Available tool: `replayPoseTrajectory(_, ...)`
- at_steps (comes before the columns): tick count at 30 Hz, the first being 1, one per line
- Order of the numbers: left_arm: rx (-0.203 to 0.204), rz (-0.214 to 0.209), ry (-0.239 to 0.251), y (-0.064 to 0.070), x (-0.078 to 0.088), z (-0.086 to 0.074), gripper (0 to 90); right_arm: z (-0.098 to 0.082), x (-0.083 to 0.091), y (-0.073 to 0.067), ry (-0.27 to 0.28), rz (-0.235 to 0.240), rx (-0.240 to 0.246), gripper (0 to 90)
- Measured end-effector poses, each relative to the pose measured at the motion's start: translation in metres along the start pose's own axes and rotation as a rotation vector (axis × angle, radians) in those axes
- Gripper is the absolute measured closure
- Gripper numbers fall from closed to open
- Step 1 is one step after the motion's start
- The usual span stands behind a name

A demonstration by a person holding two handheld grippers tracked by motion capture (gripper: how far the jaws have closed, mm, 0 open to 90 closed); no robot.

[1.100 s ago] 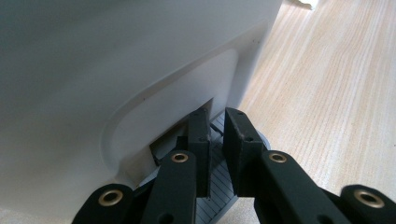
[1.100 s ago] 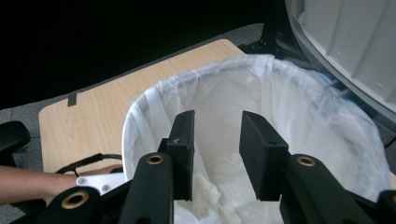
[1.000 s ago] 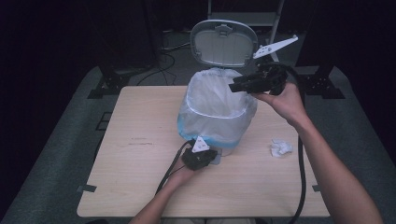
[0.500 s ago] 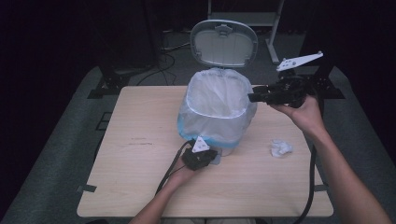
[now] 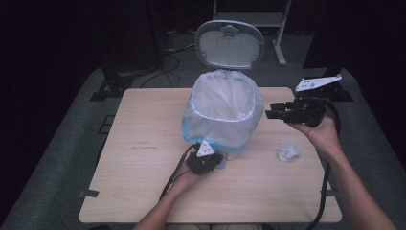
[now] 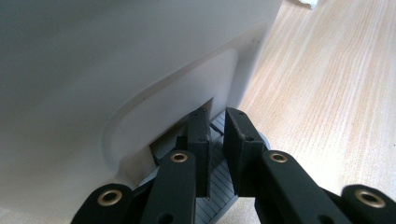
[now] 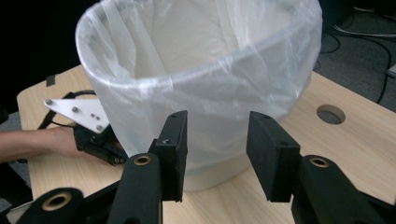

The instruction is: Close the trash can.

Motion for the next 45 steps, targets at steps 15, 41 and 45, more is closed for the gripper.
replayPoseTrajectory(15, 0.006, 0.0, 0.005, 0.0, 0.0, 0.0, 80.9, -0.027, 0.006, 0.012, -0.012, -0.031, -0.018, 54.6)
replayPoseTrajectory(41, 0.005, 0.002, 0.011, 0.0, -0.001, 0.001, 80.9, -0.081, -0.001, 0.035, -0.054, -0.065, -0.055, 50.1)
replayPoseTrajectory(45, 0.006, 0.002, 0.011, 0.0, -0.001, 0.001, 80.9, -0.088, -0.002, 0.038, -0.059, -0.057, -0.061, 49.8)
Point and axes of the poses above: each handheld gripper's, and its own axes: x roughly backward along the jaws, z roughly out of its top, y roughly to its right, the point moved 7 cm from there along -x, roughly forward along the jaws, and after that the axes turned 9 degrees about y, right-handed, at the moved point
